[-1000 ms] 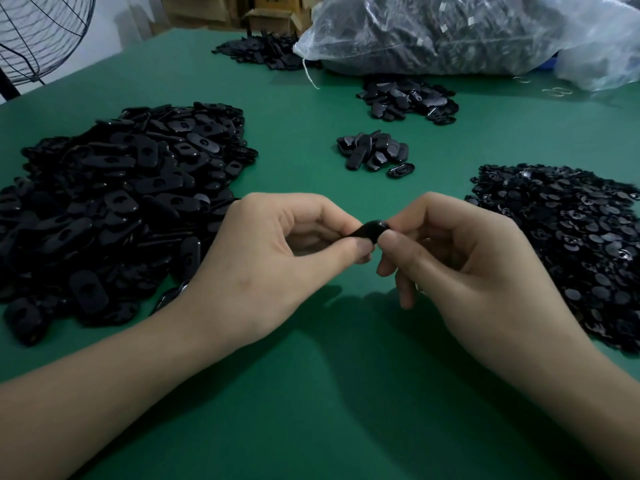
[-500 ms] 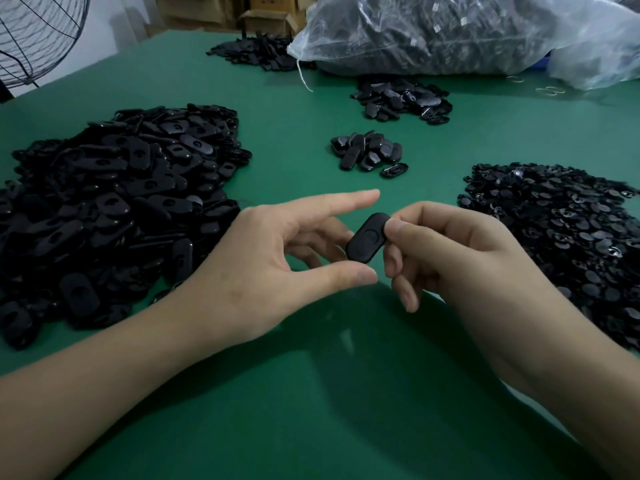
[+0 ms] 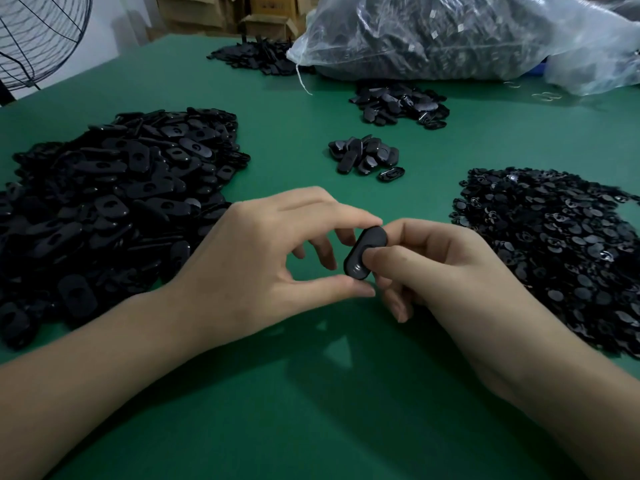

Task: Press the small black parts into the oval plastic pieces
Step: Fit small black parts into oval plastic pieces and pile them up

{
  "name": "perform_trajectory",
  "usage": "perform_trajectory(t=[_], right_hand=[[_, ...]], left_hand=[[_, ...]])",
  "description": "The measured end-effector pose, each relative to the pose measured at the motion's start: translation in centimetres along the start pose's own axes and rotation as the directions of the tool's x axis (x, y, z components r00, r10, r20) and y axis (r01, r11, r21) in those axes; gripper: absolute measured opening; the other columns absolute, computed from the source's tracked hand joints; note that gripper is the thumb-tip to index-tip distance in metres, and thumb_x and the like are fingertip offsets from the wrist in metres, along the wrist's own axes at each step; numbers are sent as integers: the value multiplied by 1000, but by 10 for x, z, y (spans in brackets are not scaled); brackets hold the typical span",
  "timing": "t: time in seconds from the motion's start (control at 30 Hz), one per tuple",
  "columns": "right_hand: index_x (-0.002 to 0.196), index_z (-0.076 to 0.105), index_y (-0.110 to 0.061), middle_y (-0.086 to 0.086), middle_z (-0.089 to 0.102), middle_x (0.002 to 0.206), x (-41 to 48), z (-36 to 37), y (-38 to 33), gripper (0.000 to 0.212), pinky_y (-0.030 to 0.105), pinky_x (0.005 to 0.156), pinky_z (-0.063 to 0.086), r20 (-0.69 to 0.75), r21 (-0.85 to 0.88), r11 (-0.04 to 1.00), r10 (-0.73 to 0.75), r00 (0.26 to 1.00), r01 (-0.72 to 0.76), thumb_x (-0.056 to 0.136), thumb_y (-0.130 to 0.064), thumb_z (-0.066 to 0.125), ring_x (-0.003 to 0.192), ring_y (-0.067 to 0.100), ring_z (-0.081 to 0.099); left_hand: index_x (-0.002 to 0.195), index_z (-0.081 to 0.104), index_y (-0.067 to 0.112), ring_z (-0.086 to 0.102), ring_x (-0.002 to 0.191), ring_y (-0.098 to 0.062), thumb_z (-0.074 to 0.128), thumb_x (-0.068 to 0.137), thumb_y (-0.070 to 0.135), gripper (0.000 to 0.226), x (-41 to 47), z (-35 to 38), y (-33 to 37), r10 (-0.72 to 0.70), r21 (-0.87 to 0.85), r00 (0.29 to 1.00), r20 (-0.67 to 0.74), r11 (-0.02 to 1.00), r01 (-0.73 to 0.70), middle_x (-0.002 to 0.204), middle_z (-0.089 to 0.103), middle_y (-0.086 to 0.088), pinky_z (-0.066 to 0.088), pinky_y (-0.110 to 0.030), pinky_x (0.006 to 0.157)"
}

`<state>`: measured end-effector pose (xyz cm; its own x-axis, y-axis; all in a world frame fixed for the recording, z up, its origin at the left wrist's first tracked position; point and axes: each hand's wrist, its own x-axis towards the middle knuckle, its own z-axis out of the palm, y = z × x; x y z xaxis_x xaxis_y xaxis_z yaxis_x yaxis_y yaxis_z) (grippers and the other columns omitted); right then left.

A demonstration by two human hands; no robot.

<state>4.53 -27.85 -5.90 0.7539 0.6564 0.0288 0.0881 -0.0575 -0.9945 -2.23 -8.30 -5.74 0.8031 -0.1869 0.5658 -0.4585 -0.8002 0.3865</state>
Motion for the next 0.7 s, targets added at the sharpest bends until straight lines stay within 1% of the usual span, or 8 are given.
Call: perform_trajectory(t=[0.17,0.27,0.33,0.4,0.47,0.53,0.63,0.7], right_hand=[[75,68,-8,8,54,56,1,-3,2,18,18,49,37,17,-10,1000,12,1000,-11,80,-26,65,49,15,46],[78,68,-7,10,55,58,2,-5,3,18,19,49,39,14,32,999,25,1000,-25,83,-24,69,49,15,47],[89,69,-9,9,57,61,4,-5,4,13,23,48,40,-44,87,996,26,999,-22,90,-22,73,47,16,47],[110,62,-14,7,62,66,5,-4,5,22,27,48,41,-134,148,989,46,990,-26,92,-24,71,47,17,49],[119,56,-21,4,63,69,5,-4,5,29,27,49,42,-191,145,989,46,981,-18,94,-24,69,48,18,51],[119,55,-25,2,62,68,5,-3,5,27,25,50,42,-203,93,996,18,979,1,95,-22,67,49,18,52],[116,55,-29,1,63,69,5,-2,7,25,26,56,43,-191,22,1000,-9,981,14,95,-23,67,51,17,54],[114,55,-33,1,65,72,5,-2,7,26,30,60,41,-179,-7,1000,-16,984,15,92,-29,68,51,16,55]], left_hand=[[111,75,13,62,76,-7,82,88,38,35,4,1,-1,115,112,992,-44,988,-110,93,68,2,52,-26,66],[110,74,17,61,78,-7,80,88,42,34,10,0,-1,96,139,995,-6,986,-95,90,64,6,46,-19,68],[111,73,24,62,83,-8,79,86,47,34,22,-2,-5,32,117,998,52,992,-38,91,62,10,45,-19,68],[112,74,28,64,87,-8,79,83,49,36,42,-4,-17,-24,87,995,94,996,16,93,64,10,43,-15,70],[114,74,30,63,88,-4,80,82,50,38,65,-1,-33,-81,80,994,71,994,75,97,64,9,38,-8,72],[117,73,34,62,90,-3,80,81,53,41,88,11,-51,-170,84,985,31,982,167,101,60,7,45,-15,81],[120,70,37,61,99,-14,79,81,55,44,117,38,-75,-323,92,946,-16,942,323,106,53,3,50,-39,97],[125,69,35,58,105,-21,76,85,53,45,130,55,-88,-398,104,917,-38,911,399,107,49,0,49,-41,99]])
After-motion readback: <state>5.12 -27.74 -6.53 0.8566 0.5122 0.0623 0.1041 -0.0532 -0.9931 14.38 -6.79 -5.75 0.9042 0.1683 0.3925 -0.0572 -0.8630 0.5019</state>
